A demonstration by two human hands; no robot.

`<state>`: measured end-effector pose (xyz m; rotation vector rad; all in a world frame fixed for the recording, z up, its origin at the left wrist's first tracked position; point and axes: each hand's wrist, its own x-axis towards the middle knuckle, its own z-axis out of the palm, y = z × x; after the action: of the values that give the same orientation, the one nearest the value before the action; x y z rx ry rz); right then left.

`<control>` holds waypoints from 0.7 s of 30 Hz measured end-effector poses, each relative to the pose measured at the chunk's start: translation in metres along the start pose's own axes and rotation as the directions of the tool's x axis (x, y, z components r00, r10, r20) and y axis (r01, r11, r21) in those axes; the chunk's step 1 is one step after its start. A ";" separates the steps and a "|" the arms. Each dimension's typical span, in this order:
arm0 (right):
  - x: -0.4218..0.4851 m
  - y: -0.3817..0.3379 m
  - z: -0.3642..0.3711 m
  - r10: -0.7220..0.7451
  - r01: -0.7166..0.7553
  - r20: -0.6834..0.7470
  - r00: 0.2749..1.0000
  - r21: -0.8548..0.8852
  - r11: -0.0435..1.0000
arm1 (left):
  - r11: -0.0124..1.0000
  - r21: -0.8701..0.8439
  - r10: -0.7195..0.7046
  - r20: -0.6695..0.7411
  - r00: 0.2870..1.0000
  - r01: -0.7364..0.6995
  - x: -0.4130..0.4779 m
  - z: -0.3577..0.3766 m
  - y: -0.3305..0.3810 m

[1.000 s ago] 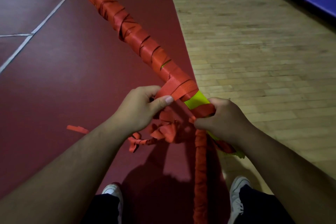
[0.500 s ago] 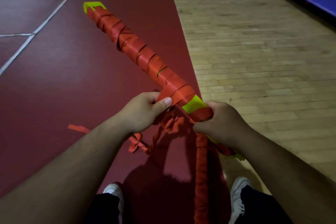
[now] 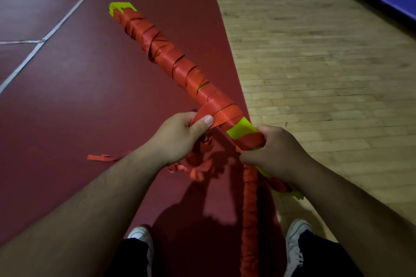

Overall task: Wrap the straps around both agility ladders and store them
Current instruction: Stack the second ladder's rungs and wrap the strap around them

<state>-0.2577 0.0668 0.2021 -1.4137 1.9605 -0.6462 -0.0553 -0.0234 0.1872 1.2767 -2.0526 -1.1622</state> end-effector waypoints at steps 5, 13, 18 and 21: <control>-0.001 0.000 -0.002 0.002 -0.001 -0.013 1.000 0.018 1.000 | 1.000 -0.004 0.002 -0.003 1.000 -0.002 0.000 0.002 0.004; -0.004 0.000 -0.006 -0.009 0.008 0.018 1.000 0.053 0.999 | 0.970 -0.229 -0.063 0.086 0.994 0.081 -0.003 0.000 0.007; -0.005 -0.001 -0.009 -0.036 0.026 0.089 0.995 0.118 0.993 | 0.923 -0.384 0.015 0.065 0.998 0.011 -0.002 0.001 0.011; -0.007 -0.001 -0.012 -0.039 0.004 0.173 0.984 0.198 0.980 | 0.861 -0.509 0.041 0.082 0.996 0.007 -0.002 0.004 0.013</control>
<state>-0.2645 0.0732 0.2128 -1.3244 1.6967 -0.6803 -0.0638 -0.0173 0.1961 0.9526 -1.6389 -1.6411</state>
